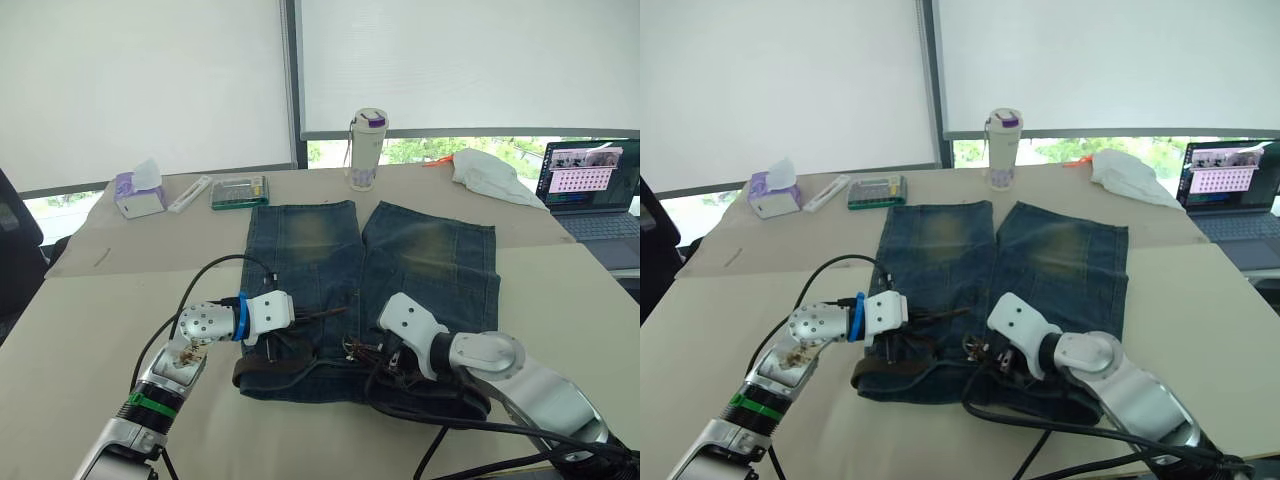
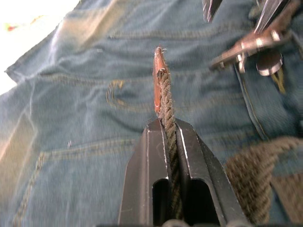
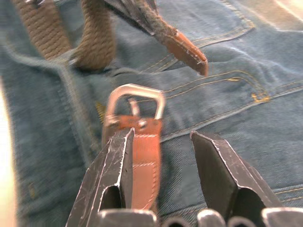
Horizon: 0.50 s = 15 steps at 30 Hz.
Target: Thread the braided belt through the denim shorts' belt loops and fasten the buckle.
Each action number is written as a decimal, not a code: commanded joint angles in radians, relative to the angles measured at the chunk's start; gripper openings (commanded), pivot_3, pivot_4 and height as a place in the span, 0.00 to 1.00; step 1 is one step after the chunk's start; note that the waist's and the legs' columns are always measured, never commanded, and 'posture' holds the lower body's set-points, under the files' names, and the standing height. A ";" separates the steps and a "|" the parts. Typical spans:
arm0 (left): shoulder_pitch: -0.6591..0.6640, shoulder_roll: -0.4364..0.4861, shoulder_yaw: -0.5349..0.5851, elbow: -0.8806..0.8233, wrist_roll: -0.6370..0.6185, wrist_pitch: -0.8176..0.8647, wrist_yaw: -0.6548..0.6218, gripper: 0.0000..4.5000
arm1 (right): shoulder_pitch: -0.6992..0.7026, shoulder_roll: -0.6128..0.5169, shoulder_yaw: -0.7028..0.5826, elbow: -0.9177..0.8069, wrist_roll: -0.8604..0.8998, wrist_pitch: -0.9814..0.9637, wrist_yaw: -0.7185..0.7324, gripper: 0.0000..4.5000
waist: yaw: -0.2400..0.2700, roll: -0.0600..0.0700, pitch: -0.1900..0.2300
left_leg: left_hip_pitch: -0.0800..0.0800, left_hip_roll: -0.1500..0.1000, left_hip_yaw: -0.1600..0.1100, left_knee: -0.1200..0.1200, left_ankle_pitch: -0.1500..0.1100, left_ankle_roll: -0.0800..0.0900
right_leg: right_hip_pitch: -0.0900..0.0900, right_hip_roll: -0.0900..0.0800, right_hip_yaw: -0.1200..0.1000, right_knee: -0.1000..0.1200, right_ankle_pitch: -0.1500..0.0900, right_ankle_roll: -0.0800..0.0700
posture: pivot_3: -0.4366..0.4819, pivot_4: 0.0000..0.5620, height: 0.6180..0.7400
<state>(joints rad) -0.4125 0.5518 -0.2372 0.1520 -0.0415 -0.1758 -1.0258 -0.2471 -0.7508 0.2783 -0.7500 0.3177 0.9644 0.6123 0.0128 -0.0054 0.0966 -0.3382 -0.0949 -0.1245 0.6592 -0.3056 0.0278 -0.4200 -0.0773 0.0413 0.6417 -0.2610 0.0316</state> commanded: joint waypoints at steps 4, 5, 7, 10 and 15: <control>-0.007 -0.001 0.016 -0.032 -0.021 -0.001 -0.001 0.00 | -0.002 -0.011 -0.004 -0.050 0.021 0.012 0.010 0.48 | -0.001 0.000 0.000 | 0.000 0.000 0.000 0.000 0.000 0.000 | 0.000 0.000 0.000 0.000 0.000 0.000 | 0.48 0.27 1.00; -0.005 -0.003 0.015 -0.036 -0.021 0.001 -0.001 0.00 | -0.002 -0.015 0.005 -0.041 0.011 0.009 0.006 0.48 | 0.000 0.000 0.000 | 0.000 0.000 0.000 0.000 0.000 0.000 | 0.000 0.000 0.000 0.000 0.000 0.000 | 0.48 0.27 1.00; -0.002 -0.003 0.013 -0.042 -0.024 0.001 -0.004 0.00 | -0.004 -0.023 0.022 -0.024 -0.012 0.004 -0.003 0.48 | -0.001 0.000 0.000 | 0.000 0.000 0.000 0.000 0.000 0.000 | 0.000 0.000 0.000 0.000 0.000 0.000 | 0.48 0.27 1.00; 0.008 0.003 0.014 -0.051 -0.032 -0.002 -0.020 0.00 | -0.003 -0.029 0.040 -0.004 -0.041 0.000 -0.015 0.48 | -0.001 0.000 0.000 | 0.000 0.000 0.000 0.000 0.000 0.000 | 0.000 0.000 0.000 0.000 0.000 0.000 | 0.48 0.27 1.00; 0.016 0.020 0.022 -0.056 -0.054 -0.005 -0.050 0.00 | 0.013 -0.020 0.020 -0.002 -0.042 0.001 -0.016 0.48 | -0.001 0.000 0.000 | 0.000 0.000 0.000 0.000 0.000 0.000 | 0.000 0.000 0.000 0.000 0.000 0.000 | 0.48 0.27 1.00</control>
<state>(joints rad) -0.3929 0.5571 -0.2355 0.1305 -0.0746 -0.1722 -1.0635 -0.2343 -0.7751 0.3319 -0.7308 0.2731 0.9744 0.6023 0.0120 -0.0054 0.0966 -0.3381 -0.0948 -0.1244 0.6592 -0.3056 0.0277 -0.4200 -0.0775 0.0416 0.6416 -0.2610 0.0316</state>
